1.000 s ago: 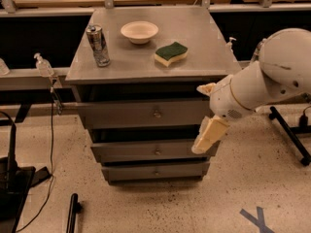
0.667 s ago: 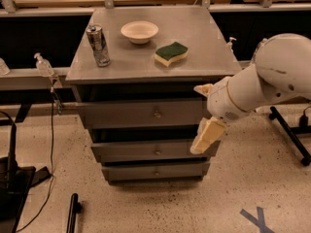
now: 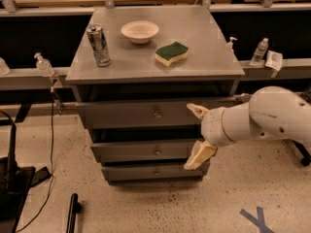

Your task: Open middle drawer

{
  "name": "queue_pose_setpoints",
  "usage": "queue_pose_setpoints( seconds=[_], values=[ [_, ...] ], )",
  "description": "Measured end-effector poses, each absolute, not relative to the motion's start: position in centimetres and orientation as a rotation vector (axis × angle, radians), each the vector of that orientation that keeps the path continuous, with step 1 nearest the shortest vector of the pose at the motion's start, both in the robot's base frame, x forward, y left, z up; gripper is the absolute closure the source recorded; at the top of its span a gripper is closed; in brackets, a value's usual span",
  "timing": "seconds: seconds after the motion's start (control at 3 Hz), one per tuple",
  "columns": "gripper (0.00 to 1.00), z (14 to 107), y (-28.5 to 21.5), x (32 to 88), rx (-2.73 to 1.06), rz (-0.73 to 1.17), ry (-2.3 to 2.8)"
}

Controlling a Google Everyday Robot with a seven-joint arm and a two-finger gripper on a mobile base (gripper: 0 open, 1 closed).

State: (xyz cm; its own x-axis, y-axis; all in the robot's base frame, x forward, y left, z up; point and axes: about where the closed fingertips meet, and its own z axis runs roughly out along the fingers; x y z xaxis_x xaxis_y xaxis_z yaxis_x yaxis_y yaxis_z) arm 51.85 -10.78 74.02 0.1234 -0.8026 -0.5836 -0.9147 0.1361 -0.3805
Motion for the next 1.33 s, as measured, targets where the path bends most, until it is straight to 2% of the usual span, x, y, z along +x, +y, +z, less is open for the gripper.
queue_pose_setpoints(
  seconds=[1.0, 1.33],
  values=[
    [0.0, 69.1, -11.3, 53.9, -1.639, 0.215, 1.719],
    [0.0, 64.0, -12.0, 55.5, -1.562, 0.253, 1.701]
  ],
)
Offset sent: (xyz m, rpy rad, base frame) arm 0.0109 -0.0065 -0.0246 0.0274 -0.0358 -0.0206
